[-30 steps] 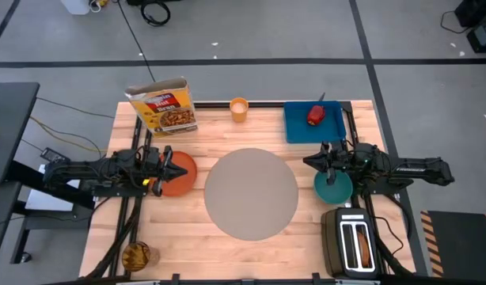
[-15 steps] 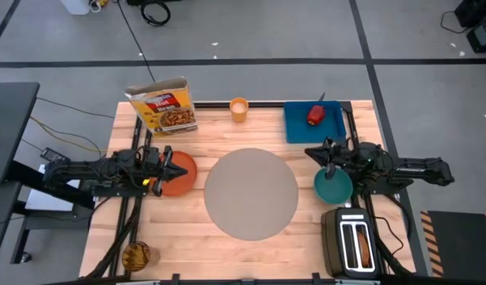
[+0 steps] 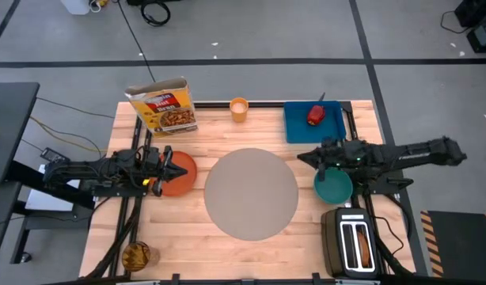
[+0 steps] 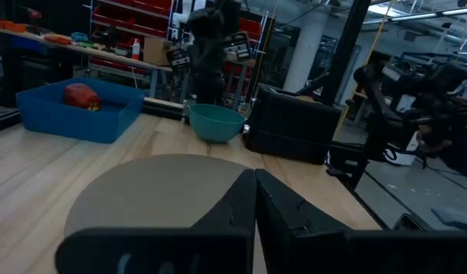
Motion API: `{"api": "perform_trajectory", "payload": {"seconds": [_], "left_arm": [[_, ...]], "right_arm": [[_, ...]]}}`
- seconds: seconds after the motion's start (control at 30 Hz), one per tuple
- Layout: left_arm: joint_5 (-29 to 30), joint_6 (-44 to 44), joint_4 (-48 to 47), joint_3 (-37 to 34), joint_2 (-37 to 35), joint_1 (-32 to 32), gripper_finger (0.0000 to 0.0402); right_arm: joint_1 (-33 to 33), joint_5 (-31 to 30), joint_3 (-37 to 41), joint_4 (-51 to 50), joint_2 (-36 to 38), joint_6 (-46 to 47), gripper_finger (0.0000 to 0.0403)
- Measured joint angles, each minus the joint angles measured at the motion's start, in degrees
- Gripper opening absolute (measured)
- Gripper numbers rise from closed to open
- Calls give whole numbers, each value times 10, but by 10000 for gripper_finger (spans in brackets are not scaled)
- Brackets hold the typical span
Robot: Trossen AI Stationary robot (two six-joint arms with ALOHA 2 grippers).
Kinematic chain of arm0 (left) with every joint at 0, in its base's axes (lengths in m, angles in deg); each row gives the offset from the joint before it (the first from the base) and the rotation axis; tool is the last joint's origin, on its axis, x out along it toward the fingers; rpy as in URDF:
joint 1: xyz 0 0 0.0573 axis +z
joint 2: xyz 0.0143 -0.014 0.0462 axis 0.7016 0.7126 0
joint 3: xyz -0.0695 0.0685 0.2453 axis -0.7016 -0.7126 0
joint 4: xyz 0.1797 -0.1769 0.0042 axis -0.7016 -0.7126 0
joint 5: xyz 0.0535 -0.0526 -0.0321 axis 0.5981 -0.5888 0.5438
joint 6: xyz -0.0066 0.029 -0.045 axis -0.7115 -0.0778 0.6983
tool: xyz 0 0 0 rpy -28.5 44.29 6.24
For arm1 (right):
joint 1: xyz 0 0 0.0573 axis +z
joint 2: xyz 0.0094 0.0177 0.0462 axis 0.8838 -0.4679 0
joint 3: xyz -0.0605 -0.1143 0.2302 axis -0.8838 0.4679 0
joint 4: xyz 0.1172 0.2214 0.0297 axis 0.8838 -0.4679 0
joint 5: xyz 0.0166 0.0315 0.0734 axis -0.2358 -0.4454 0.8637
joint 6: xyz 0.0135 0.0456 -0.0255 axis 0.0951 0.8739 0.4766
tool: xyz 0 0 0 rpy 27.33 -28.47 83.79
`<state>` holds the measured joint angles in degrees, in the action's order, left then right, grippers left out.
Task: Arrange a breakfast setting
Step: Put the bowl at the center of the mat
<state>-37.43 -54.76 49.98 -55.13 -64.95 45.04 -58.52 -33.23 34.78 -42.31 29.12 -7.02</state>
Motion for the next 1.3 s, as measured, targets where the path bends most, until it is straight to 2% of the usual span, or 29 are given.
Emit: {"api": "perform_trajectory", "payload": {"seconds": [0.2,0.37,0.47,0.67,0.8,0.93,1.03,1.13,1.3], "left_arm": [[0,0,0,0,0,0,11],[0,0,0,0,0,0,11],[0,0,0,0,0,0,11],[0,0,0,0,0,0,11],[0,0,0,0,0,0,11],[0,0,0,0,0,0,11],[0,0,0,0,0,0,11],[0,0,0,0,0,0,11],[0,0,0,0,0,0,11]], "right_arm": [[38,4,-184,-235,-148,59,7],[54,70,-319,-442,-249,166,6],[62,83,-364,-546,-291,246,10],[67,102,-360,-596,-335,333,51],[65,122,-339,-594,-360,369,103],[68,112,-313,-591,-372,440,161],[75,112,-293,-584,-379,468,189],[81,114,-274,-567,-386,489,197],[92,114,-255,-556,-406,517,187]]}}
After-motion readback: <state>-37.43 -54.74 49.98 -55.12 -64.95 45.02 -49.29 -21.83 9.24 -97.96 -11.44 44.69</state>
